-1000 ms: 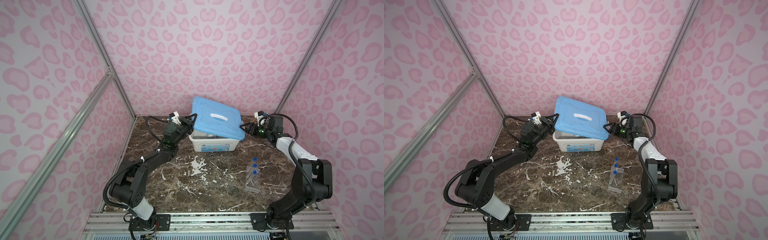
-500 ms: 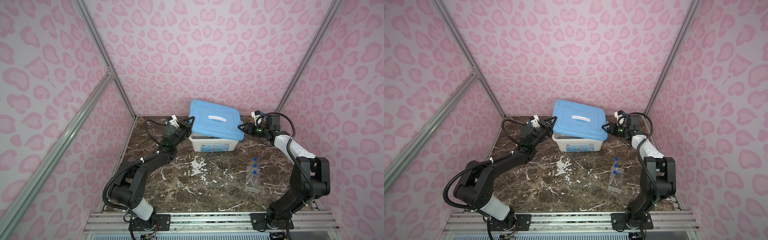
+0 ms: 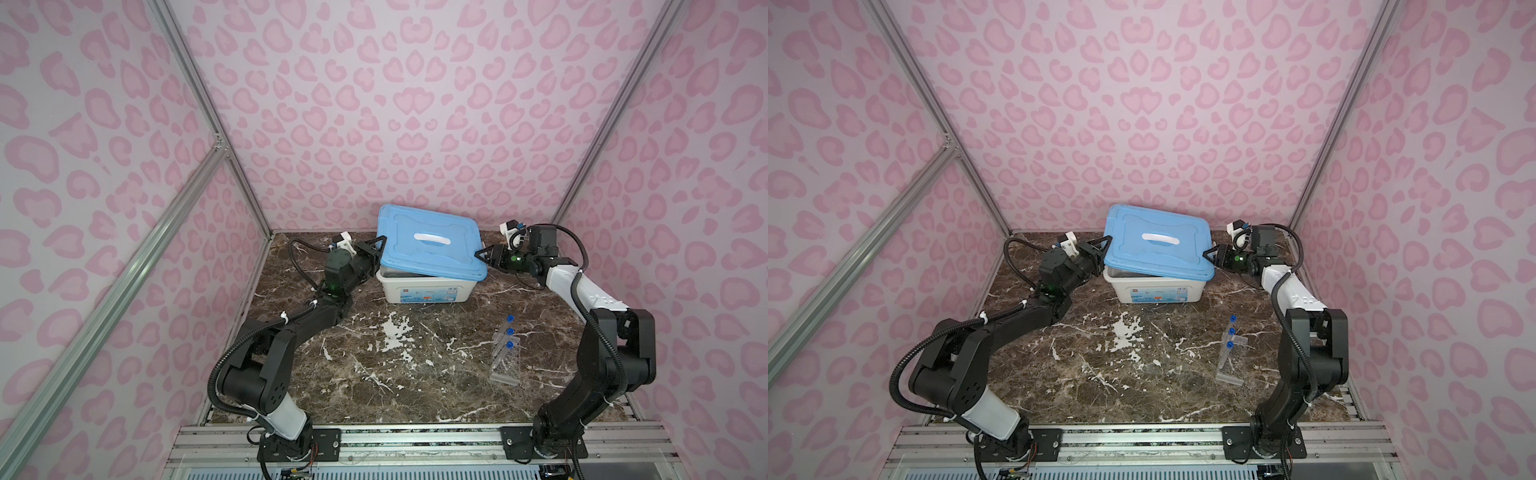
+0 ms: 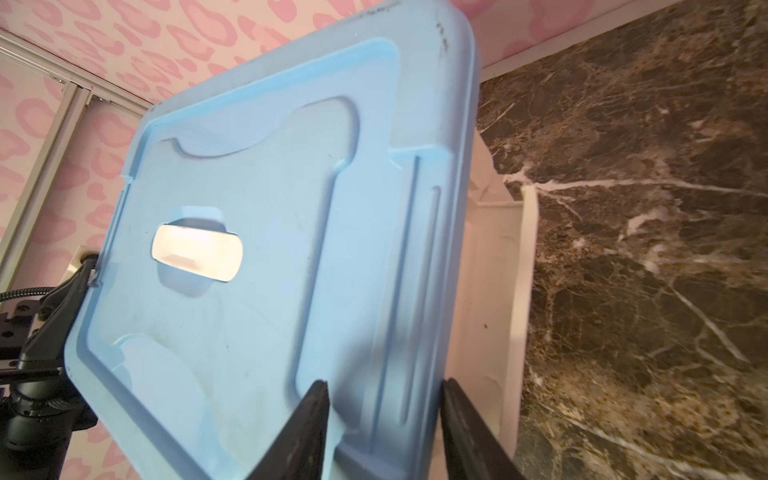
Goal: Organize the chemistry lab equipment
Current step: 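Press and align the lid flat on the bin with both grippers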
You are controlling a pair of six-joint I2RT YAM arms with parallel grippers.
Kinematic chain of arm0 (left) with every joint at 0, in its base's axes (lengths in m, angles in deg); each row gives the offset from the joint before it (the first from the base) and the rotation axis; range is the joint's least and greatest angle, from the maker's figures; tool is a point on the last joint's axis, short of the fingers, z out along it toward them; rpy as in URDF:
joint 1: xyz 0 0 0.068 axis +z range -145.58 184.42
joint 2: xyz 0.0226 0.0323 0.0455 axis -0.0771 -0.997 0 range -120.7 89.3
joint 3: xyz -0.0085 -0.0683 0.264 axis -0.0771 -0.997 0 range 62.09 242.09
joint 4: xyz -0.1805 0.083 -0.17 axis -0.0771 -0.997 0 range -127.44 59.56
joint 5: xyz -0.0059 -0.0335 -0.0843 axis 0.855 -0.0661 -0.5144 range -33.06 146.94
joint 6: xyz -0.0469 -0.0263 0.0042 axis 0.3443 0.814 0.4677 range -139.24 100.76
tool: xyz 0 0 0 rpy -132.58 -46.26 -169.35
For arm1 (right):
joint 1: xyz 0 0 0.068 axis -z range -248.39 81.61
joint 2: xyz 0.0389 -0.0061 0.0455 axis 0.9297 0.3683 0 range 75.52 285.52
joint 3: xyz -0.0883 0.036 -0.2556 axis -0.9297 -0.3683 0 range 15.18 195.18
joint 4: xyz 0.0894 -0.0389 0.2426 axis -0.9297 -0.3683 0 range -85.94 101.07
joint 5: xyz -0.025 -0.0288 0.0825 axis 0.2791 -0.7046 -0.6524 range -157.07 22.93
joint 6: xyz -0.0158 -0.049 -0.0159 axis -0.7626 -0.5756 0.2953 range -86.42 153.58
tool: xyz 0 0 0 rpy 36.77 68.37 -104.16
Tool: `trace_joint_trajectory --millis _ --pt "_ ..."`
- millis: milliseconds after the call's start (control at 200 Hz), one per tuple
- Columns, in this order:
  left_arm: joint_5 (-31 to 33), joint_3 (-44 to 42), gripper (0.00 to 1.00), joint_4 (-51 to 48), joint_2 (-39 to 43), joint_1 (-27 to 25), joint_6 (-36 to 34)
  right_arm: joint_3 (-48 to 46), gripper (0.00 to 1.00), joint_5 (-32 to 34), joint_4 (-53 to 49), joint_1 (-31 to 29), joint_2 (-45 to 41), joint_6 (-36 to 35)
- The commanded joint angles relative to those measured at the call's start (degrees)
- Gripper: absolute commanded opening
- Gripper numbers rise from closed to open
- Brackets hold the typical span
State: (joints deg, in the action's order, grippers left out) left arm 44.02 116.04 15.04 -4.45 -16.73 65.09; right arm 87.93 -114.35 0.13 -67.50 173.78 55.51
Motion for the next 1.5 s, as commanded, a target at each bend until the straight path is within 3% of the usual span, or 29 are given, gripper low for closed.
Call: trace_joint_trajectory --millis 0,450,1495 --pt "-0.48 1.83 0.14 -2.63 -1.21 0.38 -4.46 0.46 0.45 0.08 -0.26 -0.04 0.53 -0.63" --pt "-1.66 3.35 0.18 -5.06 -2.55 1.26 -5.31 2.06 0.44 0.35 -1.45 -0.07 1.32 -0.83" --pt "-0.36 4.59 0.35 -24.03 3.86 2.16 -17.52 2.52 0.43 1.07 -3.65 -0.42 1.23 -2.53"
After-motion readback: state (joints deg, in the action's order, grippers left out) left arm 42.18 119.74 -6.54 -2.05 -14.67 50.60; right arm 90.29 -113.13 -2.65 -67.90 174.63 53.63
